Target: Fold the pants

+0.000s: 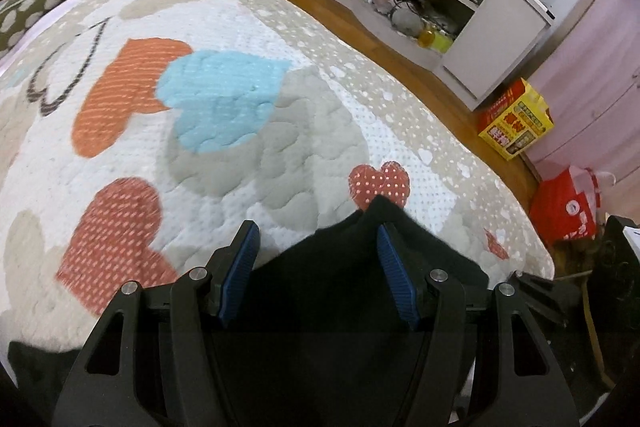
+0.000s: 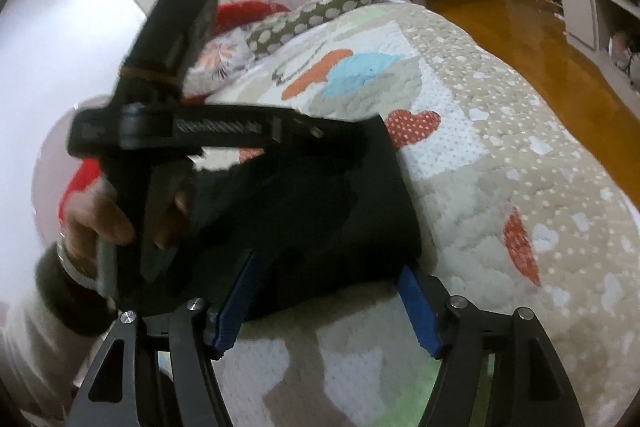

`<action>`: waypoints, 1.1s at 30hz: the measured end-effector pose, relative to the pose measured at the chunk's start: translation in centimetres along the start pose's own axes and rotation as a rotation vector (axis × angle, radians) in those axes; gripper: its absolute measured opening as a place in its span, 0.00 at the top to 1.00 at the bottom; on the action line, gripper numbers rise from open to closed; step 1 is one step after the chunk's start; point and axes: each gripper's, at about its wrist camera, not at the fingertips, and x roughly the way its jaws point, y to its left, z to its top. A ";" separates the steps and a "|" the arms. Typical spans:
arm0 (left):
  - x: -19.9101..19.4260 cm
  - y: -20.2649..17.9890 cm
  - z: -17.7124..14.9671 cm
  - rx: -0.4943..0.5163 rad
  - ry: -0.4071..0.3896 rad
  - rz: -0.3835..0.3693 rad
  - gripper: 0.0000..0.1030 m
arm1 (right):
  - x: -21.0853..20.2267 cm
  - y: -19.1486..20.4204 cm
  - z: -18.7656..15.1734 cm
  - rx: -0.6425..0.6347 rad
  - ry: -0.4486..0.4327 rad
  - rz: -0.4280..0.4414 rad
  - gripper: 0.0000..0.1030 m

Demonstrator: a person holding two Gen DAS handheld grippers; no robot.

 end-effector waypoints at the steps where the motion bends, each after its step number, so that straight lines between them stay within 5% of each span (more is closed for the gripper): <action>1: 0.2 0.0 0.0 0.000 -0.008 -0.009 0.41 | 0.3 -0.1 0.0 0.015 -0.018 0.015 0.35; 2: 0.3 0.0 0.1 0.004 -0.011 -0.010 0.41 | 0.5 -0.2 0.0 0.027 -0.033 0.021 0.35; 6: 0.8 0.4 0.0 -0.022 -0.044 -0.037 0.41 | 1.5 -0.8 0.2 0.087 -0.074 0.049 0.70; 9: 0.2 0.2 -0.1 -0.029 -0.060 -0.039 0.44 | 1.5 -1.0 0.7 0.137 -0.088 0.110 0.81; 16: -7.1 2.7 -0.7 -0.118 -0.199 -0.059 0.45 | -0.2 4.6 3.2 0.009 -0.113 0.174 0.83; 21: -14.0 7.3 -4.2 -0.230 -0.300 0.013 0.45 | 1.1 10.9 4.4 -0.152 -0.061 0.250 0.83; 26: -18.8 12.2 -10.2 -0.346 -0.364 0.095 0.45 | 7.0 17.7 3.2 -0.314 0.118 0.335 0.83; 30: -20.1 14.6 -14.5 -0.415 -0.355 0.149 0.45 | 13.3 18.7 1.7 -0.282 0.320 0.328 0.68; 33: -20.4 15.1 -16.5 -0.435 -0.347 0.158 0.45 | 13.1 18.4 2.2 -0.251 0.308 0.355 0.58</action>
